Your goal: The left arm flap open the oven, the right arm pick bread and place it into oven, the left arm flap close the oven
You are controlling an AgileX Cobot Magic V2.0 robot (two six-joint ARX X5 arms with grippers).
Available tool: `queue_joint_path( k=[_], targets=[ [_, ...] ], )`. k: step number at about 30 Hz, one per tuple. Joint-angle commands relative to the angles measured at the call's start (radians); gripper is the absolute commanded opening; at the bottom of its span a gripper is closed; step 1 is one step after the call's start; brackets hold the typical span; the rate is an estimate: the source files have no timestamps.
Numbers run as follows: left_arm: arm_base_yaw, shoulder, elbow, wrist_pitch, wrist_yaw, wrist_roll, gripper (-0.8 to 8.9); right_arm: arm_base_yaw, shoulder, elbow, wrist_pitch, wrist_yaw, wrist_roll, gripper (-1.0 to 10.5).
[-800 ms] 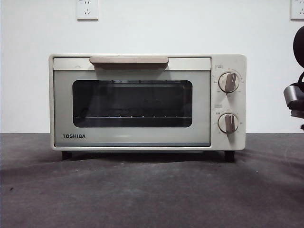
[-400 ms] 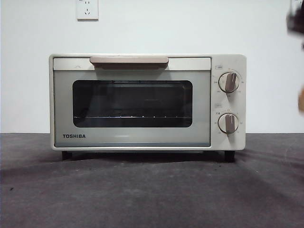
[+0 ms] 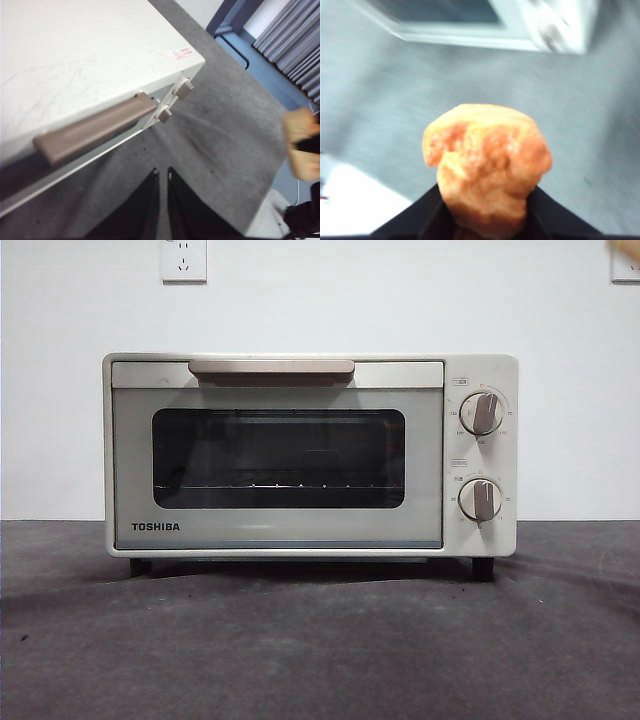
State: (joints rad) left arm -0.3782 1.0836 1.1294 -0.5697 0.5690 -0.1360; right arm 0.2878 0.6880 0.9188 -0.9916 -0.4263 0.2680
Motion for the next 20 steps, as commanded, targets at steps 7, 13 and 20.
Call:
queue_joint_path(
  k=[7, 13, 20],
  targets=[
    [-0.069, 0.288, 0.200, -0.029, -0.127, 0.245, 0.16, 0.005, -0.162, 0.013, 0.051, -0.046, 0.047, 1.3],
    [-0.105, 0.375, 0.214, -0.006, -0.232, 0.336, 0.16, 0.005, -0.187, 0.013, 0.072, -0.048, 0.050, 1.3],
    [-0.111, 0.417, 0.214, 0.032, -0.288, 0.349, 0.16, 0.005, -0.187, 0.013, 0.073, -0.048, 0.050, 1.3]
  ],
)
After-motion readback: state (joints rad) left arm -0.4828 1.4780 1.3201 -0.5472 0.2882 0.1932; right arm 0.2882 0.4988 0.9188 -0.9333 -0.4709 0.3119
